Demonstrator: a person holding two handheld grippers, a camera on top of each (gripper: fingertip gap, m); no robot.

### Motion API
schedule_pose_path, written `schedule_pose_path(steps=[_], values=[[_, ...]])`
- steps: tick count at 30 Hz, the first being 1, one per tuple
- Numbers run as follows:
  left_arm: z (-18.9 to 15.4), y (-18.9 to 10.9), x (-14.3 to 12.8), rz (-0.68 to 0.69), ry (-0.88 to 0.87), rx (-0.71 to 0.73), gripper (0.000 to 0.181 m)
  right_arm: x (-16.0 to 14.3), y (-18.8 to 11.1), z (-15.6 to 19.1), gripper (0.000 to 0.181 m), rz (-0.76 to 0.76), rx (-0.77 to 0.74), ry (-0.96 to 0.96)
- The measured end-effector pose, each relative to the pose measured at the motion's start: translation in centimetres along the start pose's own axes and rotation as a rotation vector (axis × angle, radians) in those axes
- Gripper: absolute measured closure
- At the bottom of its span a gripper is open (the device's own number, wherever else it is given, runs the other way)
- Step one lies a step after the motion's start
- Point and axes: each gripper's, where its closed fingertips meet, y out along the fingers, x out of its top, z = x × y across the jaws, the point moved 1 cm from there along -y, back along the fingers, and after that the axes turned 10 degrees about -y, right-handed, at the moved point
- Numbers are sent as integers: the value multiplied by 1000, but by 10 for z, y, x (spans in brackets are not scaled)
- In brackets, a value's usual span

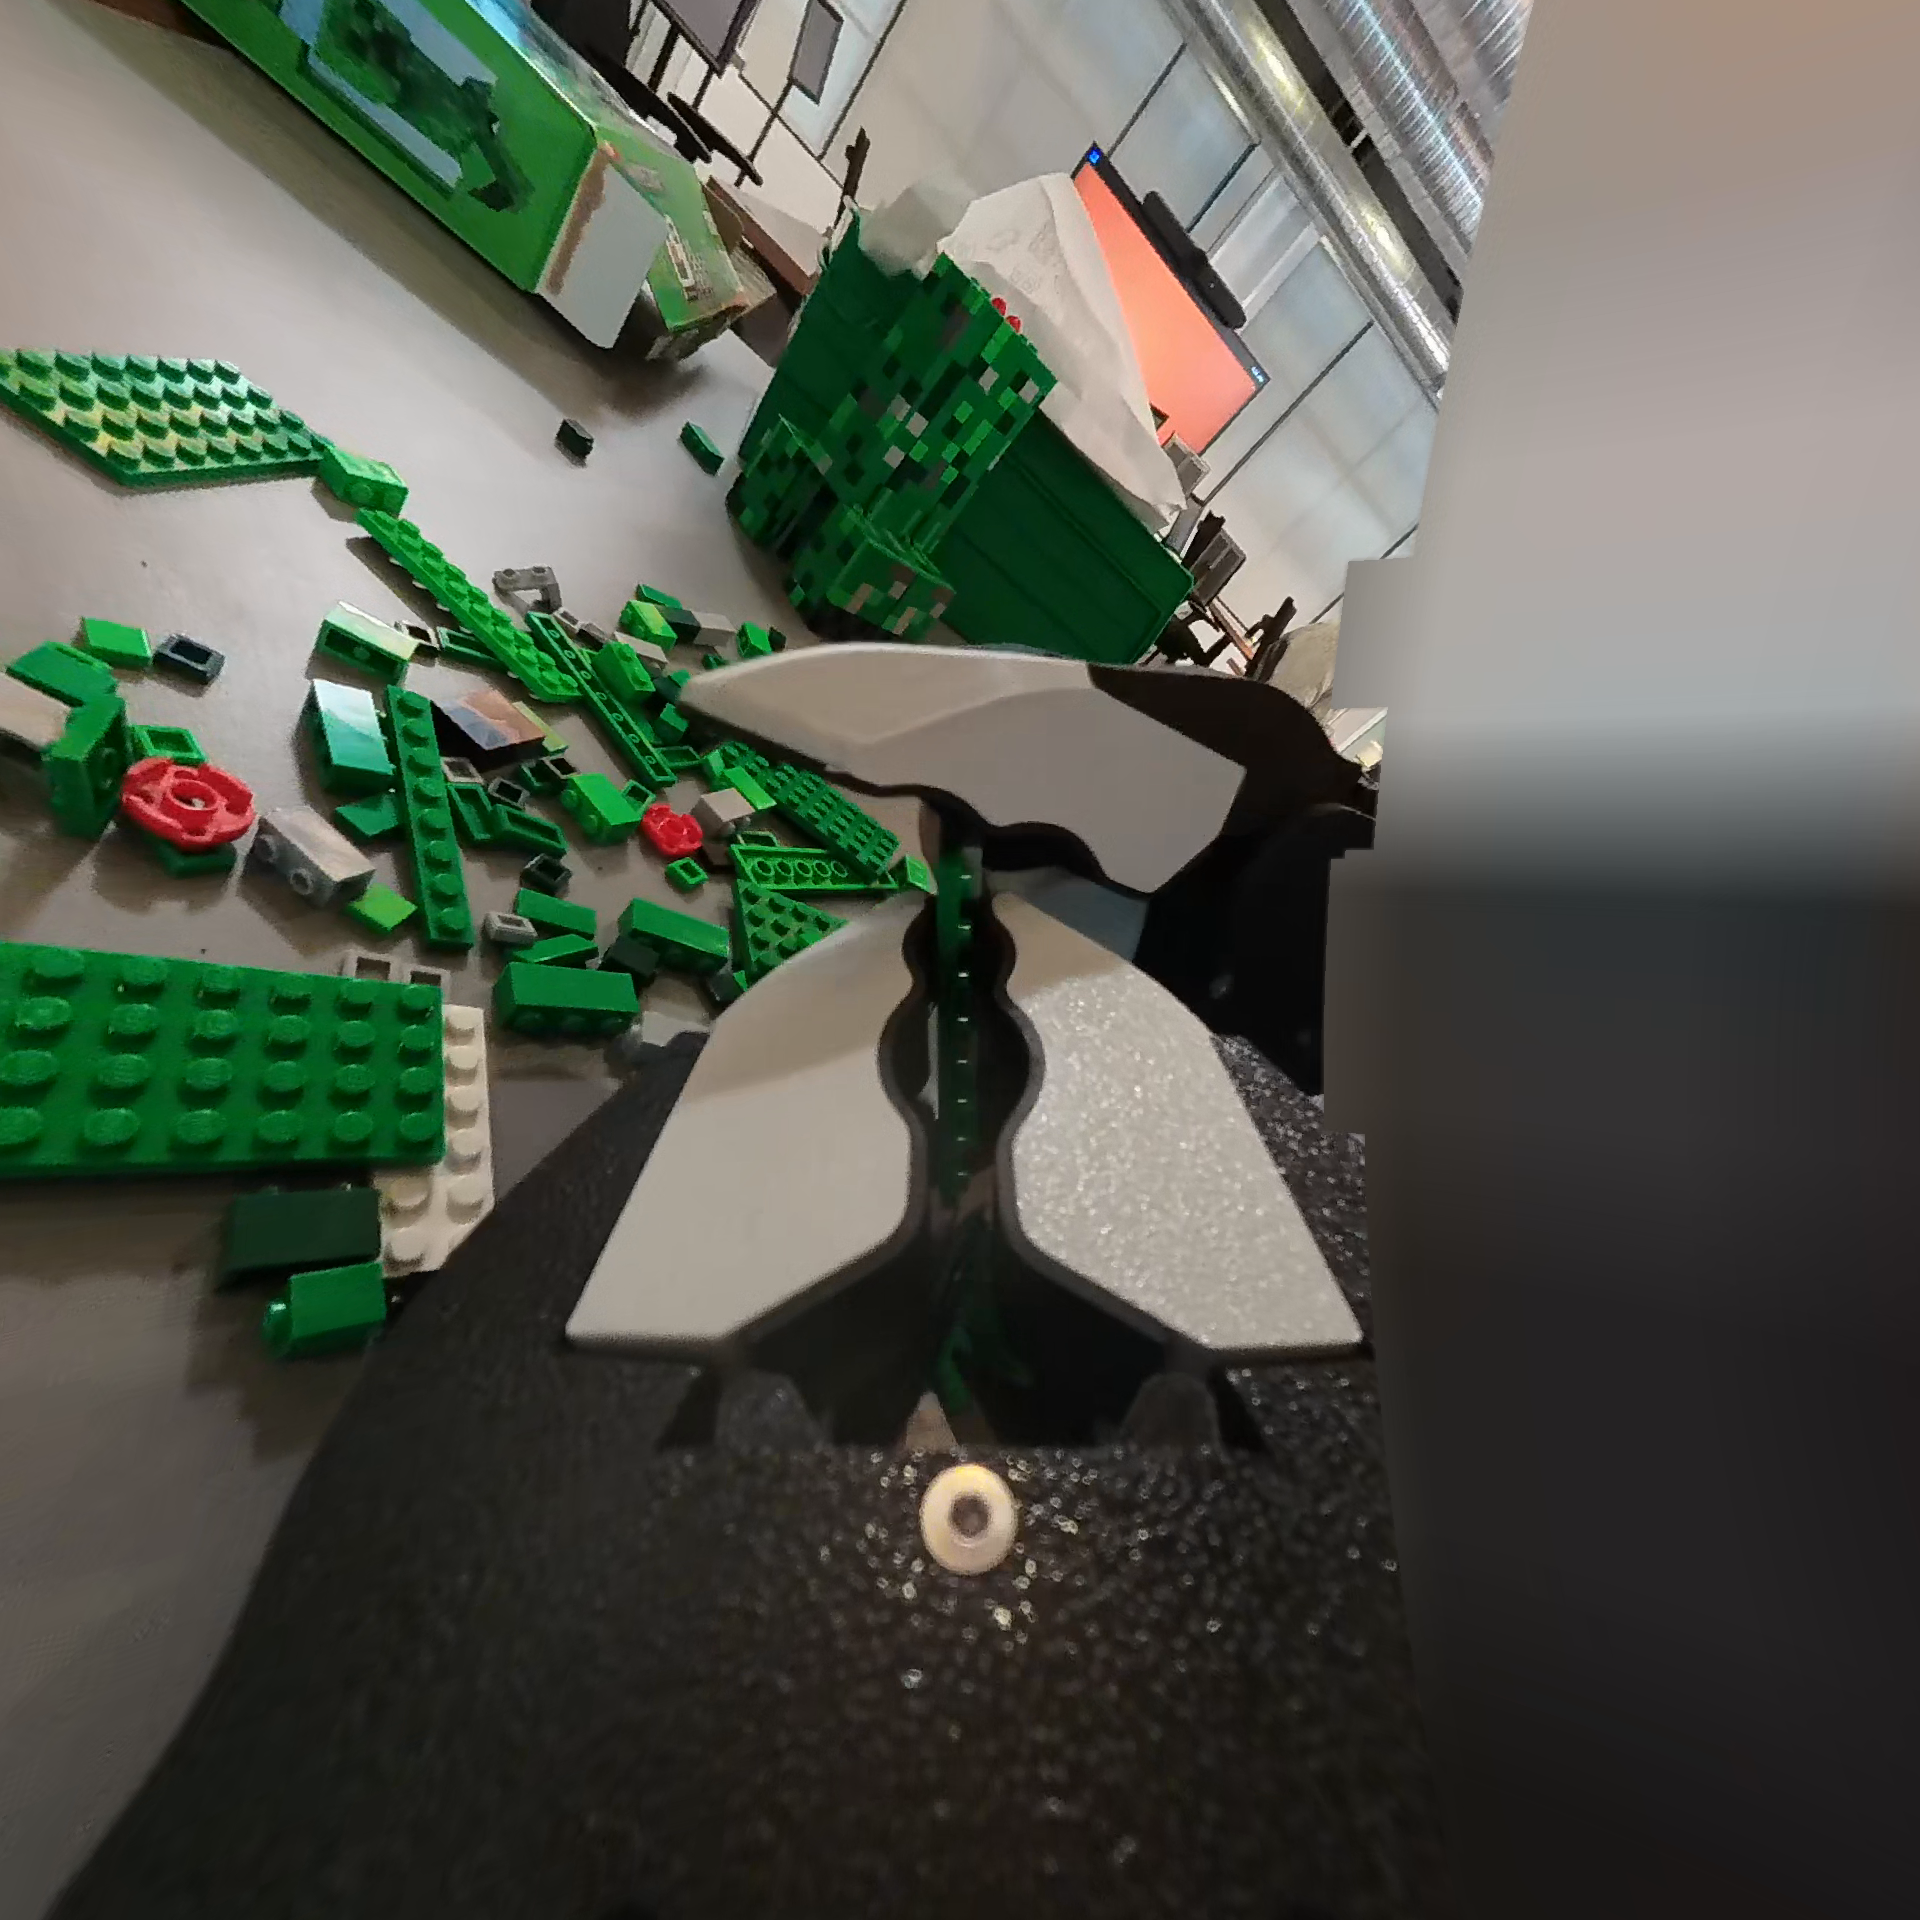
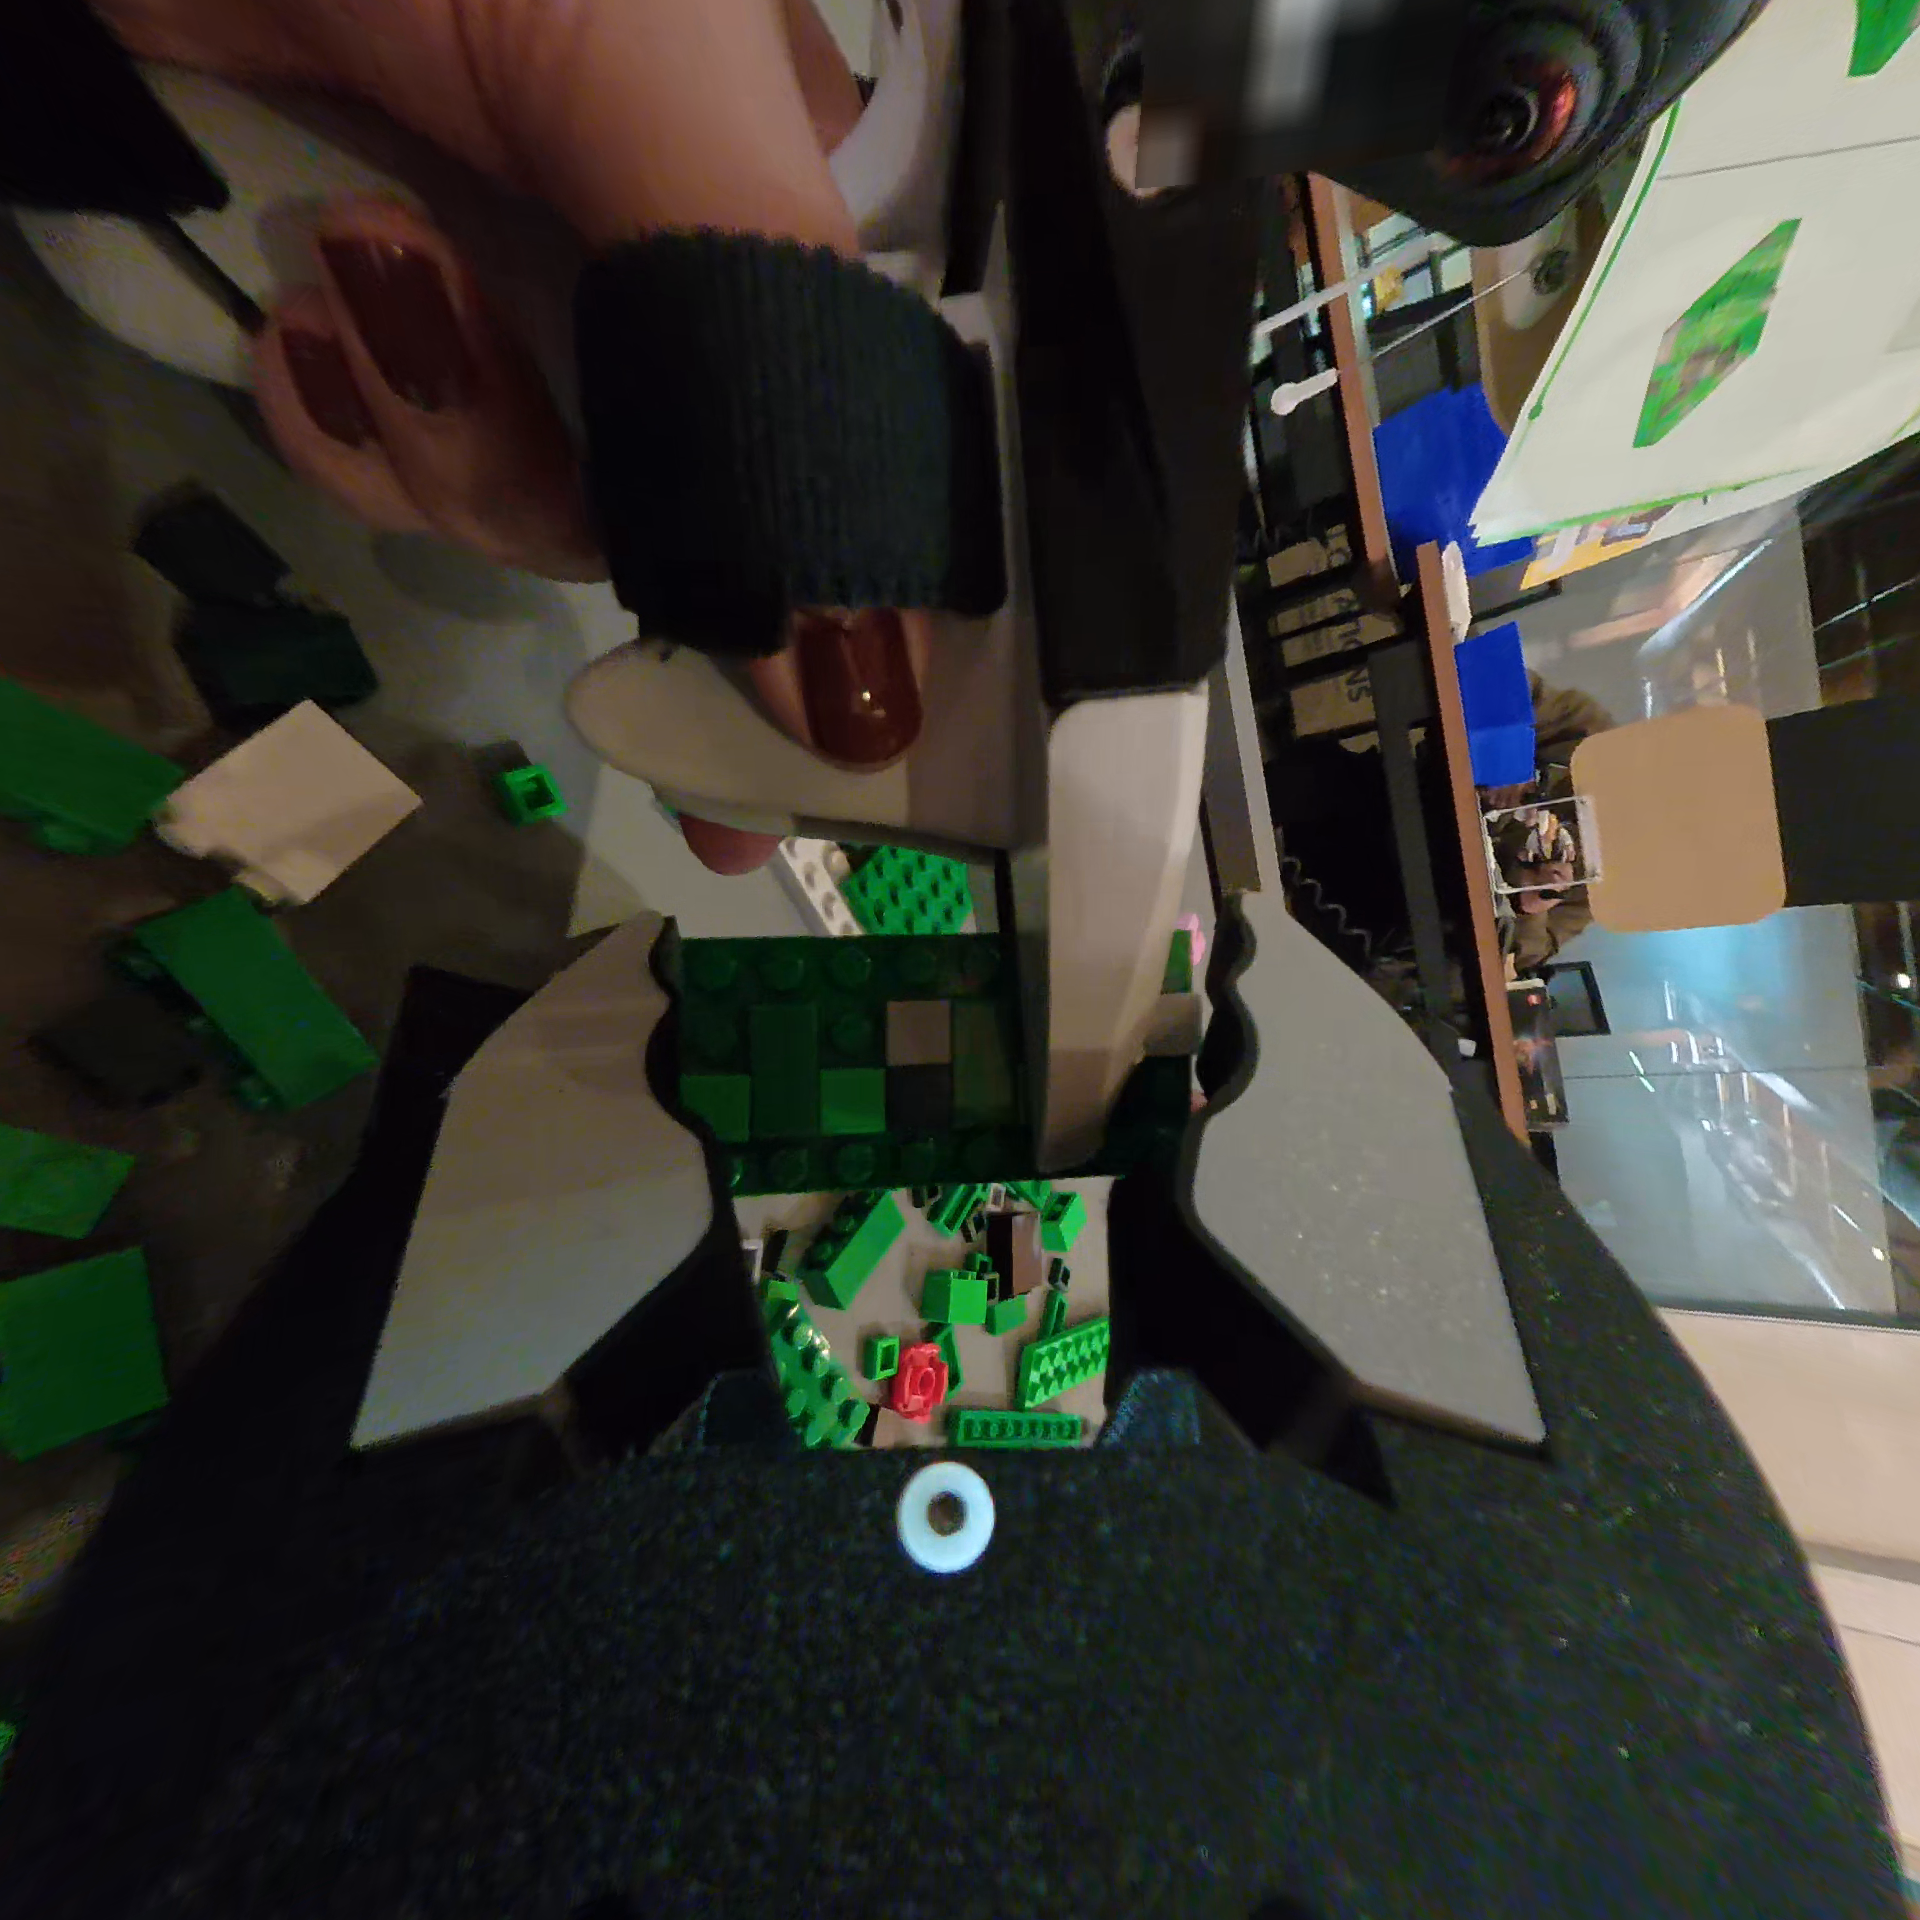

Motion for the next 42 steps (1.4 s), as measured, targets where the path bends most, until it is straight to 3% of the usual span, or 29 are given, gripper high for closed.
schedule_pose_path(steps=[11, 24, 32, 35, 39, 42], values=[[-4, -1, 0, 4, 97, -4, 175, 2, -3, -3, 89, -5, -20, -46], [3, -4, 6, -71, -195, -52, 169, -8, 9, -17, 89, 104, -267, -331], [-5, -3, 11, -142, -272, -147, 168, -3, 4, -24, 89, 17, -335, -255], [-2, -1, 10, -104, -187, -84, 169, -2, 5, -16, 89, -46, -248, -130], [6, -1, -9, 78, 37, 55, 162, 2, 2, -18, 89, -79, -231, -79], [-6, 2, -10, 81, 66, -36, 159, 3, -2, -20, 89, -113, -207, -33]])
